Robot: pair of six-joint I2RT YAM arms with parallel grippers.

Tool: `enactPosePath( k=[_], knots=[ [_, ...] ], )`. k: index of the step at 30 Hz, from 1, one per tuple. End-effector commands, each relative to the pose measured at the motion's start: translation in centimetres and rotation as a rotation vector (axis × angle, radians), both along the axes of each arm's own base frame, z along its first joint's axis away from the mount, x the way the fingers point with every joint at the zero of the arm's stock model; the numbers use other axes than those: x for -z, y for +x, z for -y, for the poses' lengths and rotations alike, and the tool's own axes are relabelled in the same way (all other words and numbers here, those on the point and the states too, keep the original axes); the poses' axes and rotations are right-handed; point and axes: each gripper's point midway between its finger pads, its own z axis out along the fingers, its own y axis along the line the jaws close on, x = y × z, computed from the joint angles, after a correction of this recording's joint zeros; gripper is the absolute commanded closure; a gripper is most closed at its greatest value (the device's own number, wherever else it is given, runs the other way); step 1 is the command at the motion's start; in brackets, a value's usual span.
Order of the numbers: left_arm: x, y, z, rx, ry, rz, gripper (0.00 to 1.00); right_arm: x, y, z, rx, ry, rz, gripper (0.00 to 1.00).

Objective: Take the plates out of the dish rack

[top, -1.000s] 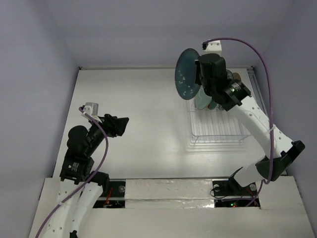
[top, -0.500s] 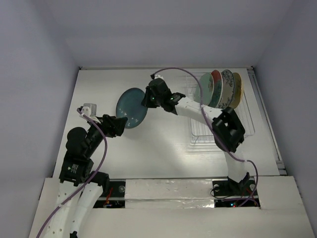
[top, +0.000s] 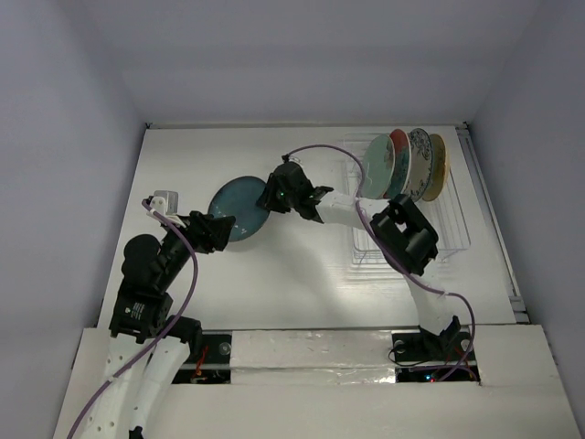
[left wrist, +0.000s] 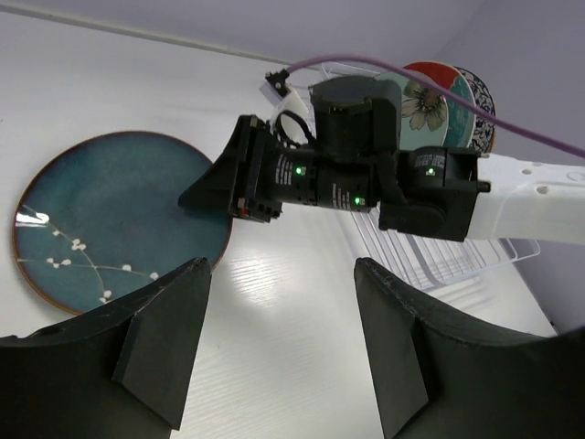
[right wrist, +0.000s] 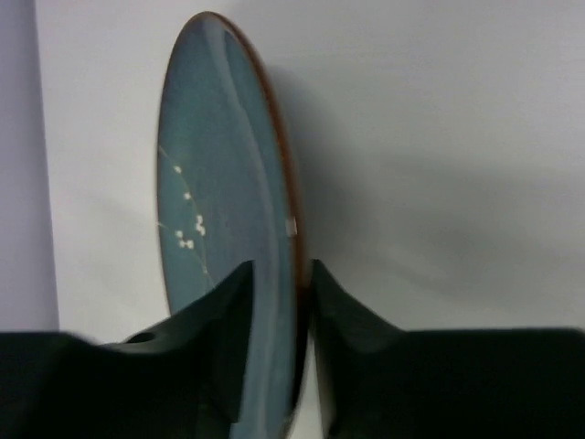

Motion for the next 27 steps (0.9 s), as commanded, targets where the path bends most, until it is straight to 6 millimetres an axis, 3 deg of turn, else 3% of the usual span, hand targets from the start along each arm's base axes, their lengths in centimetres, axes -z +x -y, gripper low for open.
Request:
enactPosePath(
  k=[1, 3, 6, 10, 11, 13, 14, 16, 17, 18, 19, 21, 22, 23, 24, 25, 27],
  knots=[
    [-0.3, 0.1, -0.1, -0.005, -0.012, 0.018, 0.39, -4.8, 0.7, -0.2, 0.043, 0.125, 0.1, 0.61],
    [-0.3, 0.1, -0.1, -0.005, -0.012, 0.018, 0.39, -3.4, 0.1, 0.5, 0.041, 0.102, 0.082, 0.44],
    [-0.2, 0.1, -0.1, -0.005, -0.013, 0.015, 0.39, -2.2, -0.5, 1.1, 0.033, 0.067, 0.069, 0.29],
    [-0.2, 0.2, -0.1, -0.008, -0.012, 0.013, 0.39, -2.9, -0.8, 2.0, 0.034, 0.037, 0.096, 0.16],
    [-0.2, 0.2, -0.1, -0.01, -0.012, 0.012, 0.39, -4.9, -0.8, 2.5, 0.037, 0.041, 0.129, 0.13],
    [-0.1, 0.2, -0.1, -0.01, -0.011, 0.009, 0.39, -6.5, -0.9, 4.1, 0.055, -0.016, 0.178, 0.05],
    [-0.2, 0.2, -0.1, -0.01, -0.012, 0.012, 0.39, -9.2, -1.2, 5.1, 0.066, -0.014, 0.224, 0.04],
    [-0.1, 0.2, -0.1, -0.01, -0.011, 0.01, 0.39, -10.7, -1.4, 7.8, 0.104, -0.115, 0.273, 0.03],
    [-0.2, 0.2, -0.1, -0.01, -0.012, 0.013, 0.39, -11.4, -1.7, 9.0, 0.12, -0.148, 0.292, 0.05],
    [-0.2, 0.2, -0.1, -0.008, -0.012, 0.012, 0.39, -13.7, -2.5, 10.6, 0.136, -0.165, 0.325, 0.09],
    [-0.2, 0.2, -0.1, -0.008, -0.011, 0.014, 0.39, -14.6, -2.4, 12.5, 0.176, -0.225, 0.364, 0.14],
    [-0.2, 0.1, -0.1, -0.007, -0.012, 0.013, 0.39, -15.2, -2.4, 16.5, 0.245, -0.316, 0.373, 0.48],
    [-0.2, 0.1, -0.1, -0.007, -0.012, 0.013, 0.39, -17.4, -2.6, 19.2, 0.312, -0.359, 0.421, 0.68],
    [-0.1, 0.1, -0.1, -0.005, -0.011, 0.012, 0.39, -18.0, -2.6, 21.2, 0.355, -0.396, 0.43, 0.99],
    [-0.2, 0.1, -0.1, -0.005, -0.011, 0.014, 0.39, -17.9, -2.3, 24.3, 0.412, -0.451, 0.414, 1.0],
    [-0.1, 0.2, 0.0, -0.004, -0.011, 0.012, 0.39, -19.2, -2.4, 26.7, 0.456, -0.48, 0.437, 1.0],
    [-0.2, 0.1, 0.0, -0.001, -0.011, 0.014, 0.39, -19.4, -2.3, 30.1, 0.502, -0.528, 0.423, 1.0]
  ],
)
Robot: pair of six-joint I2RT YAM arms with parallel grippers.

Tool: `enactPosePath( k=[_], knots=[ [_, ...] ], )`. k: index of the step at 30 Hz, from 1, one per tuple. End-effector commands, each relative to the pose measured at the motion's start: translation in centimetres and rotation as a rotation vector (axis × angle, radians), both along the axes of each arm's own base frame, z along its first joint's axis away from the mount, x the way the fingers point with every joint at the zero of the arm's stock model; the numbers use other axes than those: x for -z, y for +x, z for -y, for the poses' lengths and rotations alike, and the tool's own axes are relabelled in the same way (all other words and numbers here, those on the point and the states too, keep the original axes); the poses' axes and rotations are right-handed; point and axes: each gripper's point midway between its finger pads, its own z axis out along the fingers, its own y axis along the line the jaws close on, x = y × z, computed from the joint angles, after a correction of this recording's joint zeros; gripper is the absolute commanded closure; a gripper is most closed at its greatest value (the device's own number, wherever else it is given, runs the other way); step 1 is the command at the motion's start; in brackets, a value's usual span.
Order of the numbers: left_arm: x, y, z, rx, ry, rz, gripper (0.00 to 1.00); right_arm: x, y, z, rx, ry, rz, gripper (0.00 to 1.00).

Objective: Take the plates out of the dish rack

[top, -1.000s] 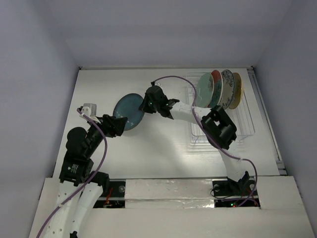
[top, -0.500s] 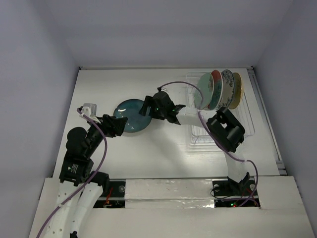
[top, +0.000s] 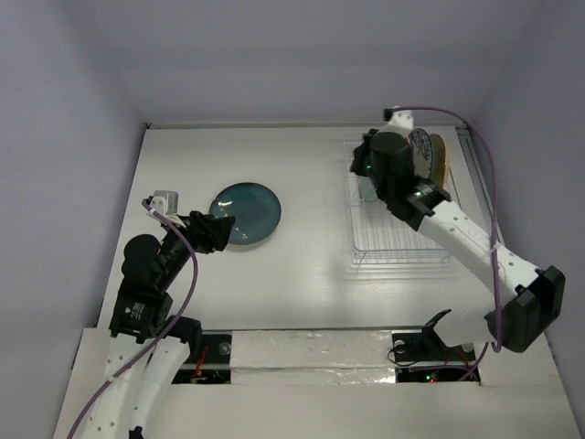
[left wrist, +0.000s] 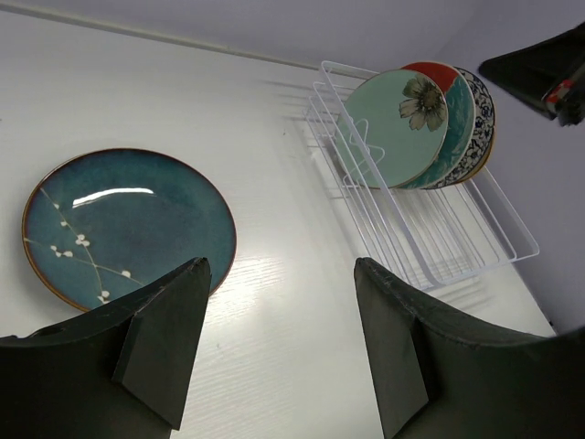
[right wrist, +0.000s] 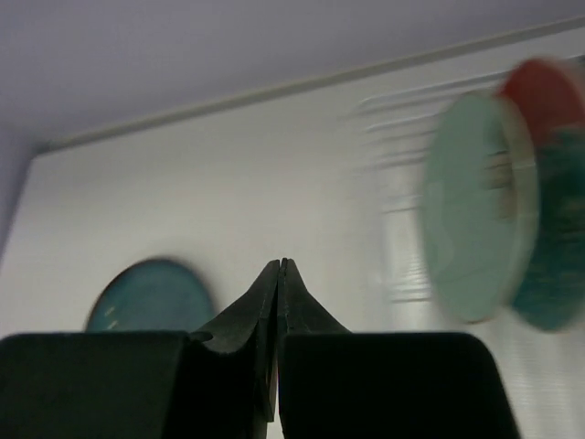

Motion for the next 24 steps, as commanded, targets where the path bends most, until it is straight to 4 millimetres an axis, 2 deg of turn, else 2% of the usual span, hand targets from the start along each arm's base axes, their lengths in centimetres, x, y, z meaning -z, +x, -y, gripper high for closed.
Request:
enactPosePath(
  k=[1, 2, 4, 5, 6, 8, 10, 13, 15, 16, 18, 19, 21, 23, 24],
  knots=[
    [-0.2, 0.2, 0.0, -0.001, -0.009, 0.017, 0.39, 2.9, 0.7, 10.3, 0.235, -0.25, -0.088, 1.0],
    [-0.2, 0.2, 0.0, -0.001, -0.009, 0.017, 0.39, 2.8, 0.7, 11.3, 0.249, -0.264, -0.094, 1.0],
    [-0.1, 0.2, 0.0, -0.001, -0.009, 0.015, 0.39, 2.8, 1.1, 13.2, 0.275, -0.288, -0.104, 0.89],
    [-0.1, 0.2, 0.1, 0.002, -0.009, 0.014, 0.39, 3.1, 1.5, 13.5, 0.272, -0.297, -0.116, 0.78],
    [-0.1, 0.2, 0.1, 0.002, -0.009, 0.014, 0.39, 3.2, 1.7, 13.8, 0.271, -0.303, -0.126, 0.57],
    [-0.1, 0.2, 0.0, 0.001, -0.009, 0.014, 0.39, 3.5, 2.5, 14.6, 0.279, -0.306, -0.141, 0.48],
    [-0.1, 0.2, 0.1, 0.001, -0.008, 0.012, 0.39, 4.7, 3.5, 14.1, 0.251, -0.308, -0.167, 0.46],
    [-0.1, 0.2, 0.1, 0.002, -0.008, 0.012, 0.39, 6.1, 5.1, 14.4, 0.258, -0.312, -0.194, 0.48],
    [-0.1, 0.2, 0.1, 0.001, -0.008, 0.012, 0.39, 6.8, 5.9, 15.5, 0.292, -0.322, -0.218, 0.49],
    [-0.1, 0.2, 0.1, 0.002, -0.009, 0.015, 0.39, 7.9, 6.4, 15.8, 0.31, -0.345, -0.244, 0.49],
    [-0.2, 0.1, 0.1, 0.002, -0.009, 0.017, 0.39, 8.5, 7.0, 16.2, 0.326, -0.361, -0.26, 0.5],
    [-0.2, 0.1, 0.1, 0.002, -0.01, 0.018, 0.39, 9.6, 7.4, 16.1, 0.322, -0.376, -0.285, 0.51],
    [-0.2, 0.1, 0.0, 0.001, -0.01, 0.018, 0.39, 10.3, 7.8, 16.0, 0.322, -0.392, -0.3, 0.52],
    [-0.3, 0.1, 0.1, 0.002, -0.01, 0.02, 0.39, 10.5, 8.5, 15.9, 0.321, -0.403, -0.306, 0.55],
    [-0.2, 0.1, 0.1, 0.004, -0.01, 0.018, 0.39, 10.4, 8.7, 15.8, 0.319, -0.403, -0.302, 0.61]
  ],
)
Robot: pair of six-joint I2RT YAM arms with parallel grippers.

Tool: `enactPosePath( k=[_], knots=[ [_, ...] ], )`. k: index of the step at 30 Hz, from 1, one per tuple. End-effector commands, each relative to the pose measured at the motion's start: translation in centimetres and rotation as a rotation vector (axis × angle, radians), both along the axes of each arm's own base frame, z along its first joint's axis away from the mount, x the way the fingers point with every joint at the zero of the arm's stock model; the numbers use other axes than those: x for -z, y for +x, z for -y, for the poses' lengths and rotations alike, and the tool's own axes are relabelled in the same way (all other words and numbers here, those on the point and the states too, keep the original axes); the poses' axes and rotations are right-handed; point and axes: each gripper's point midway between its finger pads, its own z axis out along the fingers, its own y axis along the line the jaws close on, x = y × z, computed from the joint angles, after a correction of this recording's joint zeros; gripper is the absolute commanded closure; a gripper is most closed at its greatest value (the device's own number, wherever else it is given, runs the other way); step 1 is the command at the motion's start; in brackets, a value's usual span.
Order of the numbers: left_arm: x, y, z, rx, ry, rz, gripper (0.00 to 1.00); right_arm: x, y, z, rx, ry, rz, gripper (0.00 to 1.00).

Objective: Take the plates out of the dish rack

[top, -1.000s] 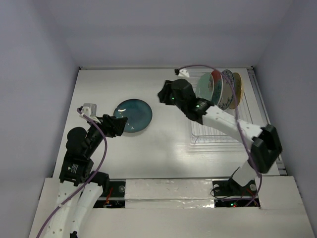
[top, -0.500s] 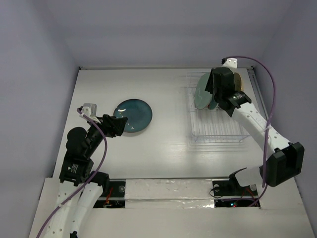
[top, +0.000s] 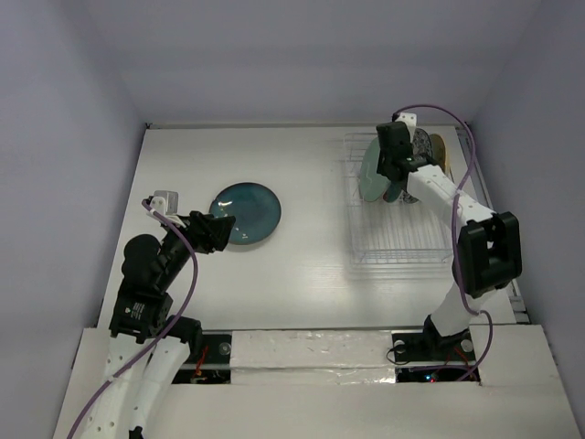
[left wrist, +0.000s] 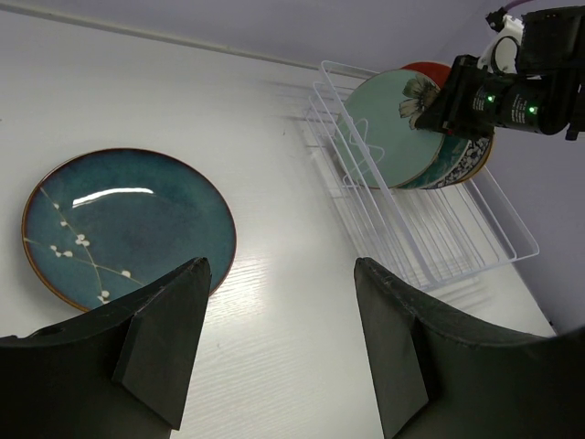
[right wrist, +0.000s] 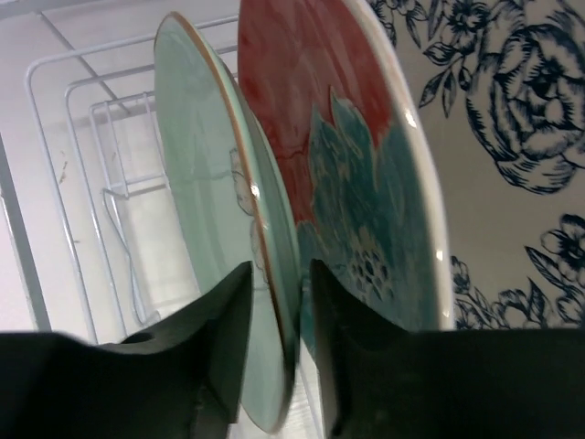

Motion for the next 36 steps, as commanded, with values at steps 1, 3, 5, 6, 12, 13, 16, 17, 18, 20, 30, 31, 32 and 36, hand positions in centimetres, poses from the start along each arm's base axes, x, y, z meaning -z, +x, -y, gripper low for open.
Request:
enactPosePath(
  k=[1, 3, 5, 6, 12, 13, 16, 17, 18, 20, 30, 31, 32, 36],
  knots=[
    [-0.2, 0.1, 0.1, 0.003, -0.01, 0.018, 0.39, -3.2, 1.5, -0.1, -0.002, -0.013, 0.07, 0.65],
    [-0.3, 0.1, 0.0, 0.002, -0.01, 0.02, 0.39, -4.4, 1.6, 0.2, 0.005, -0.03, 0.088, 0.74],
    [-0.2, 0.1, 0.1, 0.003, -0.01, 0.017, 0.39, -5.6, 1.4, 0.7, 0.016, -0.043, 0.112, 0.82],
    [-0.3, 0.1, 0.1, 0.003, -0.009, 0.02, 0.39, -7.0, 1.1, 0.8, 0.015, -0.037, 0.141, 0.91],
    [-0.2, 0.1, 0.1, 0.003, -0.01, 0.02, 0.39, -12.5, -0.5, 1.2, -0.003, -0.011, 0.26, 1.0],
    [-0.3, 0.1, 0.1, 0.003, -0.011, 0.021, 0.39, -14.2, -1.1, 1.3, -0.005, 0.002, 0.299, 1.0],
    [-0.3, 0.1, 0.1, 0.002, -0.012, 0.021, 0.39, -17.0, -2.3, 0.9, -0.032, 0.038, 0.361, 1.0],
    [-0.2, 0.1, 0.1, 0.003, -0.012, 0.019, 0.39, -18.5, -3.1, 1.0, -0.038, 0.053, 0.397, 1.0],
    [-0.2, 0.1, 0.1, 0.003, -0.012, 0.019, 0.39, -19.3, -3.7, 0.7, -0.049, 0.065, 0.414, 1.0],
    [-0.2, 0.1, 0.1, 0.002, -0.011, 0.019, 0.39, -21.2, -5.1, 0.0, -0.088, 0.118, 0.462, 1.0],
    [-0.1, 0.4, -0.4, -0.02, -0.01, 0.015, 0.48, -22.8, -9.6, -17.6, -0.599, 0.696, 0.611, 1.0],
    [-0.1, 0.5, -0.4, -0.02, -0.01, 0.012, 0.5, -21.6, -9.2, -19.6, -0.633, 0.748, 0.579, 1.0],
    [-0.1, 0.5, -0.4, -0.02, -0.008, 0.012, 0.51, -21.2, -9.6, -21.5, -0.663, 0.846, 0.544, 1.0],
    [-0.1, 0.5, -0.5, -0.024, -0.009, 0.01, 0.6, -18.8, -9.2, -28.2, -0.751, 1.022, 0.446, 1.0]
  ],
)
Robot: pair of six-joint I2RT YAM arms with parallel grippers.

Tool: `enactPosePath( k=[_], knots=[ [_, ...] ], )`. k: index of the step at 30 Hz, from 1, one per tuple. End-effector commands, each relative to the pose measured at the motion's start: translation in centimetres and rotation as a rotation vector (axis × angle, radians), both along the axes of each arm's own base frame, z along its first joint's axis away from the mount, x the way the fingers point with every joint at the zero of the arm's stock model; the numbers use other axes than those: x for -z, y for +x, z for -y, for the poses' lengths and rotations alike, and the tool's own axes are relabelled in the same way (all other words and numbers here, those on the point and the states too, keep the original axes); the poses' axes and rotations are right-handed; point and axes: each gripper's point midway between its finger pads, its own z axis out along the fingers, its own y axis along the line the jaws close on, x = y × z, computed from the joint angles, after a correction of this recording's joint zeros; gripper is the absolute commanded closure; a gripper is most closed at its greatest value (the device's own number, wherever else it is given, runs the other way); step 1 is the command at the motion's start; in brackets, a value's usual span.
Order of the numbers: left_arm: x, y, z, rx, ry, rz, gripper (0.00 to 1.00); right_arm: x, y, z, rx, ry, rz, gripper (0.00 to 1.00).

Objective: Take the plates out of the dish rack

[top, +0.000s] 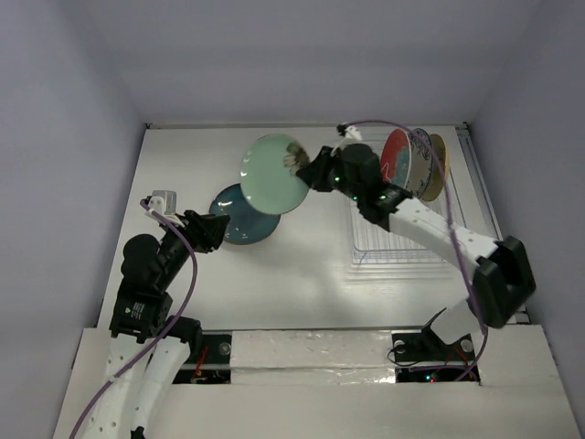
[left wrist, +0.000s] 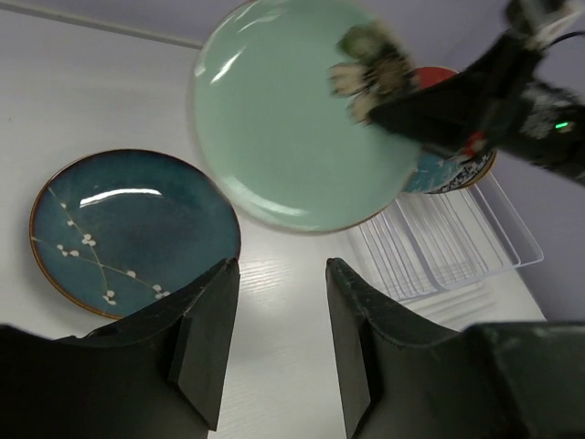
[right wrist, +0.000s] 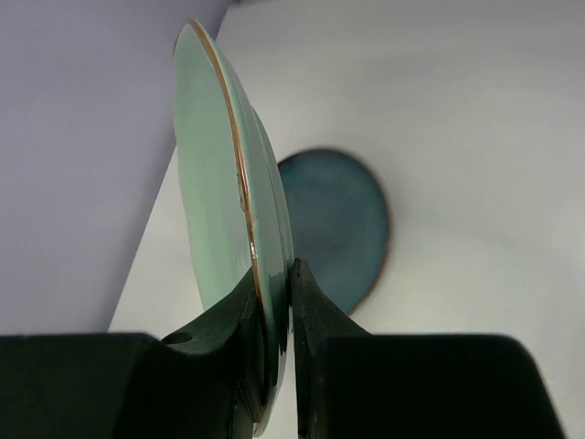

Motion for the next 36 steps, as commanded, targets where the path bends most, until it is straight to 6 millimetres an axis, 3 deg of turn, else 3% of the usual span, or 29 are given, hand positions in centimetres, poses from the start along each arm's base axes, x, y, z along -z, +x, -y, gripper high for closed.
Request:
enactPosePath(
  k=[1, 2, 4, 5, 7, 14, 20, 23, 27, 28, 31, 34, 36],
  knots=[
    [0.0, 0.3, 0.0, -0.003, -0.005, 0.01, 0.61, -7.5, -1.1, -6.9, -0.186, 0.379, 0.089, 1.0],
    [-0.1, 0.3, -0.1, -0.006, -0.006, 0.015, 0.61, -5.3, 0.0, -8.0, -0.19, 0.372, 0.042, 1.0],
    [-0.1, 0.3, 0.0, -0.005, -0.006, 0.013, 0.61, -4.3, 0.3, -9.6, -0.208, 0.404, 0.015, 1.0],
    [0.0, 0.3, -0.1, -0.006, -0.005, 0.012, 0.61, -2.5, 0.5, -10.8, -0.218, 0.412, -0.032, 1.0],
    [-0.1, 0.3, -0.1, -0.008, -0.005, 0.013, 0.61, -1.0, 0.7, -11.9, -0.223, 0.428, -0.065, 1.0],
    [-0.1, 0.3, 0.0, -0.002, -0.006, 0.015, 0.61, 7.6, 1.7, -14.0, -0.188, 0.38, -0.223, 1.0],
    [-0.2, 0.3, -0.2, -0.009, -0.008, 0.017, 0.6, 11.5, 2.0, -15.1, -0.179, 0.34, -0.294, 0.91],
    [-0.2, 0.3, -0.2, -0.009, -0.008, 0.017, 0.6, 13.1, 2.1, -15.2, -0.168, 0.308, -0.321, 0.78],
    [-0.1, 0.3, -0.2, -0.008, -0.008, 0.017, 0.6, 14.3, 1.7, -14.8, -0.151, 0.243, -0.342, 0.53],
    [-0.2, 0.3, -0.2, -0.009, -0.009, 0.02, 0.6, 14.6, 1.7, -14.5, -0.144, 0.207, -0.327, 0.39],
    [-0.2, 0.2, -0.2, -0.006, -0.009, 0.021, 0.6, 15.0, 1.0, -14.0, -0.123, 0.109, -0.325, 0.14],
    [-0.3, 0.2, -0.1, -0.005, -0.01, 0.023, 0.6, 15.7, 1.4, -12.6, -0.07, -0.037, -0.303, 0.01],
    [-0.4, 0.1, -0.2, -0.005, -0.009, 0.027, 0.6, 16.6, 1.6, -11.1, -0.035, -0.146, -0.294, 0.0]
  ],
)
